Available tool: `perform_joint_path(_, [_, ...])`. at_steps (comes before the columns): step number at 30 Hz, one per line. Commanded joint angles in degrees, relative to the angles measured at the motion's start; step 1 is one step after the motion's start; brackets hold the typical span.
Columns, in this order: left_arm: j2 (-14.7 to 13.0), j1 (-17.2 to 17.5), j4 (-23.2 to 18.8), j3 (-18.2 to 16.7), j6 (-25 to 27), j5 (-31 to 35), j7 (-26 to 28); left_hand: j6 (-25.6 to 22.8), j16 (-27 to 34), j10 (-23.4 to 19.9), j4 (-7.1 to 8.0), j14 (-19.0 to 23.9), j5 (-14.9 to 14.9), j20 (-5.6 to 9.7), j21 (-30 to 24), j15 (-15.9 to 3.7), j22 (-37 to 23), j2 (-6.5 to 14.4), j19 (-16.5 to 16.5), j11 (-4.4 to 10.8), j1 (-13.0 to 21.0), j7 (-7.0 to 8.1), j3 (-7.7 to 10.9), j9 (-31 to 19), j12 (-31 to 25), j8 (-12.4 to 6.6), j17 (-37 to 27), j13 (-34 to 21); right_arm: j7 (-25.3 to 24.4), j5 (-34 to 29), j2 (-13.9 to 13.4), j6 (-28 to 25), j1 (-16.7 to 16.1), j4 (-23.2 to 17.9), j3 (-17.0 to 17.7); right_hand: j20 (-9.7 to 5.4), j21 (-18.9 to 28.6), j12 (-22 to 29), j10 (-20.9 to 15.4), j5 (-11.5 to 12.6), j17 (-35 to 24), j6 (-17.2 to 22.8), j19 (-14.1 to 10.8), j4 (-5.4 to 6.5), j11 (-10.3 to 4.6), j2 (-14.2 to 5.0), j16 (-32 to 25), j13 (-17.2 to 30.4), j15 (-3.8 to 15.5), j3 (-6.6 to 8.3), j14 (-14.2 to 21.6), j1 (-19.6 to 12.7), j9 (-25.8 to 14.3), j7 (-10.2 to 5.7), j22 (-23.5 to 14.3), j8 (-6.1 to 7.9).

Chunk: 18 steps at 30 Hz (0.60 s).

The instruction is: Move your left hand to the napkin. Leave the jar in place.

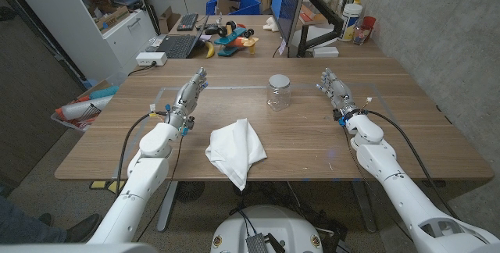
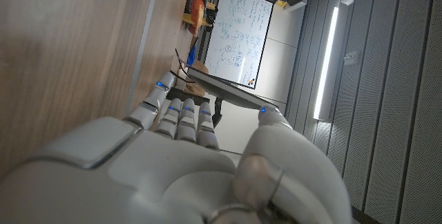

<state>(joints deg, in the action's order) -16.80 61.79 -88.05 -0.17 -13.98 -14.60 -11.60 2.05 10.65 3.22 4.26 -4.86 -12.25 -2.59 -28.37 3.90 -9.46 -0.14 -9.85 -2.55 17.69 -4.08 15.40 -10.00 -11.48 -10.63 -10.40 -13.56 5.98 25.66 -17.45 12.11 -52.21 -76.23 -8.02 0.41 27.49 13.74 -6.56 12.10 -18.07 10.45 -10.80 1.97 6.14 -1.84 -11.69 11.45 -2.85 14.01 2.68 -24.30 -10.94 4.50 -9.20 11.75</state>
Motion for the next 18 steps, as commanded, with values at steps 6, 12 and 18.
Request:
perform_joint_path(6, [-0.5, 2.4, -2.1, -0.4, -1.7, 1.7, 0.9, -0.5, 0.5, -0.1, -0.56, 0.1, 0.1, -0.44, 0.3, -0.16, -0.3, 0.2, -1.1, 0.27, 0.6, 0.10, 0.10, -0.2, -0.4, -0.18, -0.1, 0.0, 0.2, 0.5, 0.4, 0.3, 0.2, 0.6, 0.3, 0.06, -0.4, -0.4, -0.6, 0.0, 0.1, 0.8, -0.8, -0.36, 0.13, -0.30, -0.4, 0.0, 0.06, 0.05, 0.6, 0.0, 0.0, 0.12, -0.3, 0.03])
perform_joint_path(12, [-1.0, 3.4, -3.3, -0.7, -2.0, 2.1, 1.0, -0.7, 0.5, -0.2, -0.68, 0.2, 0.2, -0.55, 0.5, -0.19, -0.3, 0.2, -1.0, 0.32, 0.7, 0.06, 0.11, -0.2, -0.5, -0.23, -0.1, 0.2, 0.2, 0.4, 0.4, 0.1, 0.3, 0.6, 0.3, 0.08, -0.6, -0.5, -0.7, 0.0, 0.2, 0.8, -0.9, -0.41, 0.19, -0.36, -0.4, 0.0, 0.07, 0.03, 0.6, 0.0, 0.0, 0.15, -0.3, 0.02])
perform_joint_path(18, [-1.1, 3.9, -4.0, -1.0, -2.7, 2.3, 1.1, -0.8, 0.6, -0.2, -0.77, 0.2, 0.2, -0.55, 0.7, -0.20, -0.3, 0.3, -1.0, 0.34, 0.7, 0.05, 0.12, -0.2, -0.4, -0.26, -0.1, 0.3, 0.3, 0.4, 0.4, -0.1, 0.3, 0.5, 0.3, 0.07, -0.8, -0.5, -0.7, 0.0, 0.3, 0.9, -1.0, -0.50, 0.11, -0.36, -0.4, 0.0, 0.02, 0.02, 0.7, 0.0, 0.0, 0.18, -0.3, -0.02])
